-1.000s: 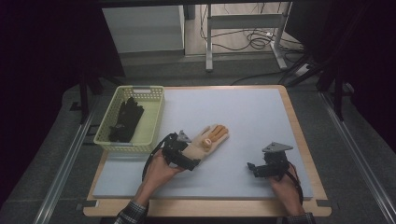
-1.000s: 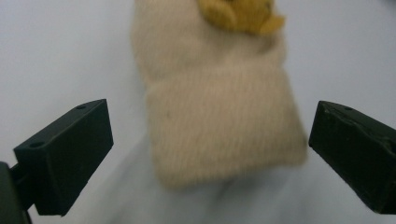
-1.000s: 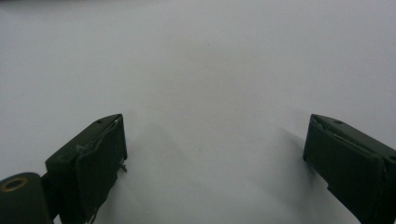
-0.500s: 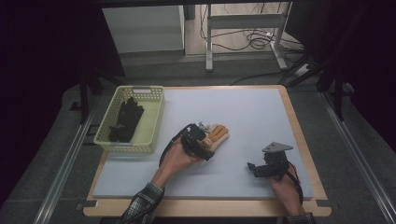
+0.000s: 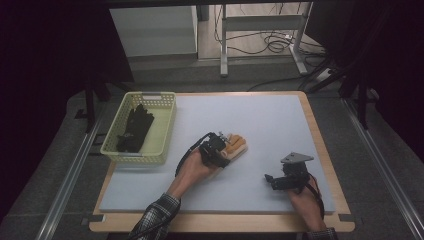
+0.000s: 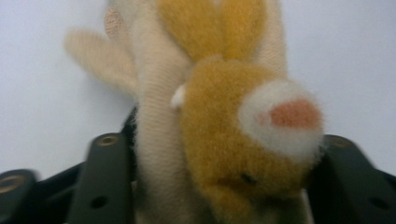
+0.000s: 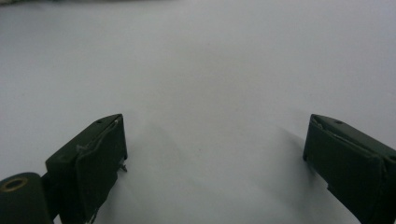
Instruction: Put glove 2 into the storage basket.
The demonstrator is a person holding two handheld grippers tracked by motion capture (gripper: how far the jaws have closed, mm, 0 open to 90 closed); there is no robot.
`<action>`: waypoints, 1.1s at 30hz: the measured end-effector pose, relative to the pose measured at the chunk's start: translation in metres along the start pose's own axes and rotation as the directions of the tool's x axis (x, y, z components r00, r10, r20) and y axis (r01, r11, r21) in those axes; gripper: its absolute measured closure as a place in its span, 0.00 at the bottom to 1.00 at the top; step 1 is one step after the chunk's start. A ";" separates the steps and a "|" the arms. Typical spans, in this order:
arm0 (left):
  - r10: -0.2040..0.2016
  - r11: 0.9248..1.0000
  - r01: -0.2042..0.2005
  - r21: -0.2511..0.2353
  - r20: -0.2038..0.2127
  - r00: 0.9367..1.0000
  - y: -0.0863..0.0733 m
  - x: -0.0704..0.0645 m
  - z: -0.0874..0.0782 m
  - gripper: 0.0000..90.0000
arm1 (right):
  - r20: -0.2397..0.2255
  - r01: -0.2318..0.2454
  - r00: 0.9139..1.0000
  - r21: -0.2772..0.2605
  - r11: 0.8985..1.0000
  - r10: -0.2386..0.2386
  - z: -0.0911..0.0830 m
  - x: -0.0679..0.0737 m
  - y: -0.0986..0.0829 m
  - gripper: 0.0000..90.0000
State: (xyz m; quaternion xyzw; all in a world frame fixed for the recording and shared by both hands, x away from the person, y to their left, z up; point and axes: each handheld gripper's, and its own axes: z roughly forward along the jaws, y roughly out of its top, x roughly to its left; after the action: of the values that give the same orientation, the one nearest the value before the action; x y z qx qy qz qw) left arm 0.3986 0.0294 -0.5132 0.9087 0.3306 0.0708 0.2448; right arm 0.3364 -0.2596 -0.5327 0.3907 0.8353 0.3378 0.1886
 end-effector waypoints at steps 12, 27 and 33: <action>-0.056 0.998 0.057 -0.032 0.030 0.998 0.001 0.008 -0.017 0.64 | 0.000 0.001 1.000 0.000 1.000 -0.001 0.000 0.000 0.000 0.07; -0.134 0.989 0.130 -0.065 -0.065 0.989 0.018 0.036 -0.076 0.64 | 0.002 0.003 1.000 -0.004 1.000 -0.003 0.000 0.000 0.000 0.07; -0.195 0.979 0.187 -0.086 -0.099 0.976 0.016 0.060 -0.100 0.64 | 0.001 0.000 1.000 -0.003 1.000 0.000 0.000 0.000 0.000 0.07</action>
State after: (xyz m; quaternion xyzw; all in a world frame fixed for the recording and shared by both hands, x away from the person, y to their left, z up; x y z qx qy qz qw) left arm 0.4246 0.0965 -0.4198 0.8576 0.4263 0.1077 0.2667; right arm 0.3363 -0.2595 -0.5328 0.3905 0.8346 0.3389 0.1899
